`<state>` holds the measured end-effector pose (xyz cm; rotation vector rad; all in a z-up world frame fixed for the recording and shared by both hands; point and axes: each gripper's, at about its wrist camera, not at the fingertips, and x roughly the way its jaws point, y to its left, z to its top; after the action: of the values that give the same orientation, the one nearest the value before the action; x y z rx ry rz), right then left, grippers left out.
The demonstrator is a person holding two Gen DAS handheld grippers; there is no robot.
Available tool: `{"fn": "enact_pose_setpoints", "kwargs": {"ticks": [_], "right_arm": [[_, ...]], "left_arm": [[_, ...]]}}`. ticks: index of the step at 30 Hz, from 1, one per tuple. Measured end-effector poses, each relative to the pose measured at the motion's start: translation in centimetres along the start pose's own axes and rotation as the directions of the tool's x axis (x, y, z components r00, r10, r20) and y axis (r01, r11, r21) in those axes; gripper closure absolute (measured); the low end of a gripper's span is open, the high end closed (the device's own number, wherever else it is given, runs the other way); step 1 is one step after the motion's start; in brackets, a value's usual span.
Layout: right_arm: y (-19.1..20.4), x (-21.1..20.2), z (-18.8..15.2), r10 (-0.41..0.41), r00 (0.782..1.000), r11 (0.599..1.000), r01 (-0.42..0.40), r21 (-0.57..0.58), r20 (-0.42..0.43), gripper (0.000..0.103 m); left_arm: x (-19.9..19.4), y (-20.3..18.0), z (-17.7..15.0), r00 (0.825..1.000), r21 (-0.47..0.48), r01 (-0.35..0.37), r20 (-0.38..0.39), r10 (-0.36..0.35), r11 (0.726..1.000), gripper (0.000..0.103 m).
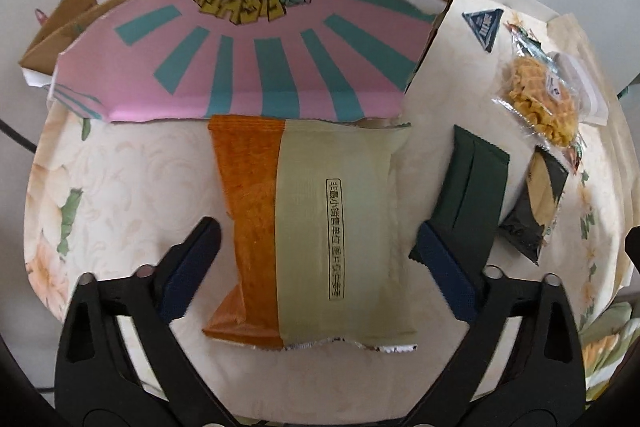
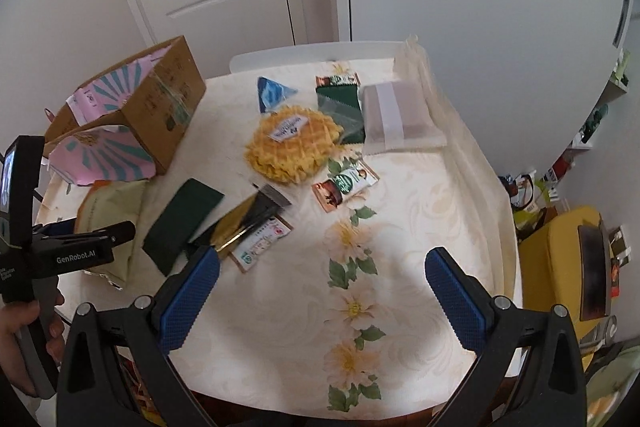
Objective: Organize snacks
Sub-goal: 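Lower the left tool and grasp the orange-and-beige snack bag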
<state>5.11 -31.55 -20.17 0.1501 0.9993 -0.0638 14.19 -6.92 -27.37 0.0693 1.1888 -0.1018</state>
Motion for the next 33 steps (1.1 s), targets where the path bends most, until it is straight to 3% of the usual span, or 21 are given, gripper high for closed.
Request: {"fn": "enact_pose_setpoints", "kwargs": {"ticks": [2, 15, 29, 31, 33], "right_arm": [[0.0, 0.4, 0.1, -0.001, 1.0, 1.0, 0.001, 0.0, -0.002, 0.001], [-0.2, 1.2, 0.5, -0.016, 1.0, 0.999, 0.017, 0.033, -0.015, 0.001], [-2.3, 2.1, 3.3, -0.091, 0.995, 0.982, 0.095, 0.165, -0.029, 0.001], [-2.9, 2.9, 3.9, -0.12, 0.992, 0.972, 0.126, 0.196, -0.043, 0.005], [-3.3, 4.0, 4.3, -0.135, 0.989, 0.965, 0.146, 0.216, -0.066, 0.016]], "left_arm": [[0.6, 0.0, 0.2, 1.0, 0.003, -0.002, -0.014, 0.002, 1.0, 0.034], [-0.3, 1.0, 0.1, 0.999, 0.021, 0.039, 0.0, -0.039, 0.999, 0.041], [-6.0, 0.1, 0.9, 0.995, 0.083, 0.061, 0.074, -0.067, 0.995, 0.041], [-6.8, 0.0, 1.1, 0.994, 0.094, 0.064, 0.081, -0.072, 0.994, 0.041], [-7.2, -0.2, 1.4, 0.993, 0.102, 0.069, 0.086, -0.078, 0.992, 0.041]]}}
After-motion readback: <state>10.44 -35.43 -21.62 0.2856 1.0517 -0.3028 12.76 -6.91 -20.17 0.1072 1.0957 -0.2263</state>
